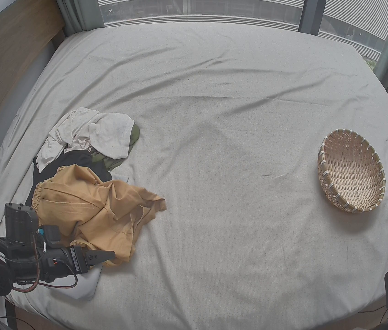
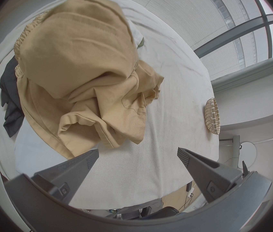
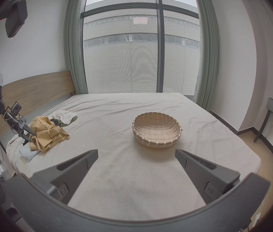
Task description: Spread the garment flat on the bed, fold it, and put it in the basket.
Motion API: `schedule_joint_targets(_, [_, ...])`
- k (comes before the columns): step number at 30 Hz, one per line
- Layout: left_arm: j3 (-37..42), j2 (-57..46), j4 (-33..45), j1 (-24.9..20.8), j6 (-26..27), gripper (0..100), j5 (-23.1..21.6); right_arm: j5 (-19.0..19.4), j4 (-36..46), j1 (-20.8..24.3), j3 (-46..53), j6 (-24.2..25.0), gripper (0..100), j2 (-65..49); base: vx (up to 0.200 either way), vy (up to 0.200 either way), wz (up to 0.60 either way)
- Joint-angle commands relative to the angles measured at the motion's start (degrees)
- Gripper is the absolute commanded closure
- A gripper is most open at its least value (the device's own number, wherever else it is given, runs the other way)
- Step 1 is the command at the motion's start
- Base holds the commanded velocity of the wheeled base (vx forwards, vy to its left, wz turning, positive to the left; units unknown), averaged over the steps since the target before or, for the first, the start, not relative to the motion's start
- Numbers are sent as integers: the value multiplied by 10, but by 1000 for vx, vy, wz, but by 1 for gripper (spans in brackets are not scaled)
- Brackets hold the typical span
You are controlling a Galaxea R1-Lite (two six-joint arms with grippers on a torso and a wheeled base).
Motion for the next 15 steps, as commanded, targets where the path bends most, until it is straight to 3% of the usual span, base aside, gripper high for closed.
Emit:
schedule_joint_targets(1, [9,56,-35,0,0,0,1,0,0,0,10,0,0,0,0,0,0])
schedule_joint_targets(6, [11,92,-86,-3,1,0,4,0,0,0,10,0,0,0,0,0,0])
schedule_joint_targets(15, [9,125,-102,-4,2,0,4,0,0,0,10,0,0,0,0,0,0])
